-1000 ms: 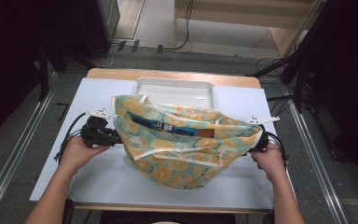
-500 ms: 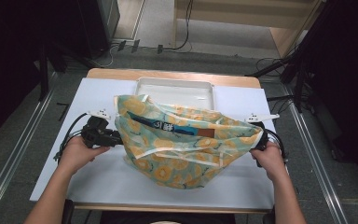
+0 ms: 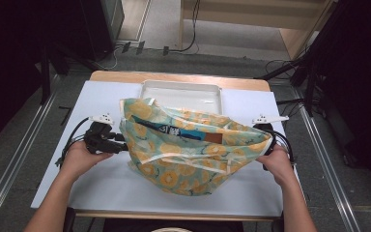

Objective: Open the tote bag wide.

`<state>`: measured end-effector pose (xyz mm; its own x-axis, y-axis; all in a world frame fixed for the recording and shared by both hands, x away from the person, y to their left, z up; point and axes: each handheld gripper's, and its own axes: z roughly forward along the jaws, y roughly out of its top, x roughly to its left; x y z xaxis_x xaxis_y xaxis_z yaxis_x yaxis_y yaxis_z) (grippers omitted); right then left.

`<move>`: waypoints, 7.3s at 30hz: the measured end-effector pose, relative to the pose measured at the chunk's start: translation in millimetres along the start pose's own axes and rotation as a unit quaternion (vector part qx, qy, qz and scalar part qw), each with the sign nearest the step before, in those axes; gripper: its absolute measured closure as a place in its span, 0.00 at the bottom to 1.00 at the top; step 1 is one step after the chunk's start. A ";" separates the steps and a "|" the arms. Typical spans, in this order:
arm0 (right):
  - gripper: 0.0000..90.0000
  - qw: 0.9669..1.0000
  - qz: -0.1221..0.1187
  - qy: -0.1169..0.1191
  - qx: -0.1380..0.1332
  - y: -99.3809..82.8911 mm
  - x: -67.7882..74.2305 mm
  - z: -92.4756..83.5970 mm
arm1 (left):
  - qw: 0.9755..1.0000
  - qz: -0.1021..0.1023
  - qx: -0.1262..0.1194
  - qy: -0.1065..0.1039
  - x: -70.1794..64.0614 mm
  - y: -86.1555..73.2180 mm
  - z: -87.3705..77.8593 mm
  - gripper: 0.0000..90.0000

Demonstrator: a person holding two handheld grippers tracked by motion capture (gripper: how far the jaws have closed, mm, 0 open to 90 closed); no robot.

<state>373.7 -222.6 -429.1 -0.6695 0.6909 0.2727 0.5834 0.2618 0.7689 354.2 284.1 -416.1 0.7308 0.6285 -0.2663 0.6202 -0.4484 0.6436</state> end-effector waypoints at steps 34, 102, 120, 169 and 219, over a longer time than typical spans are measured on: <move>0.43 1.000 0.011 0.022 0.005 6.7 1.5 -8.8 | 0.999 -0.007 0.014 -0.048 0.3 24.2 -8.5 0.56; 0.58 0.983 -0.120 0.136 -0.005 109.1 96.4 -104.6 | 0.981 0.156 -0.011 -0.111 -107.7 167.7 -142.3 0.36; 0.51 0.982 -0.151 0.113 0.000 76.8 115.3 -113.3 | 0.986 0.155 0.014 -0.051 -100.0 143.7 -130.9 0.95; 0.99 0.993 -0.088 0.080 0.015 57.5 52.7 -43.5 | 0.996 0.031 -0.010 -0.088 -16.4 73.1 -57.1 0.98; 0.98 0.994 -0.032 0.085 0.054 -7.0 34.8 11.5 | 0.993 -0.026 0.029 -0.111 4.5 13.7 5.5 0.97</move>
<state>351.6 -192.6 -431.7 -0.7692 0.5497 0.3258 0.5768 0.3779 0.7242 367.6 277.3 -412.4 0.7388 0.4988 -0.4532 0.6688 -0.4594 0.5845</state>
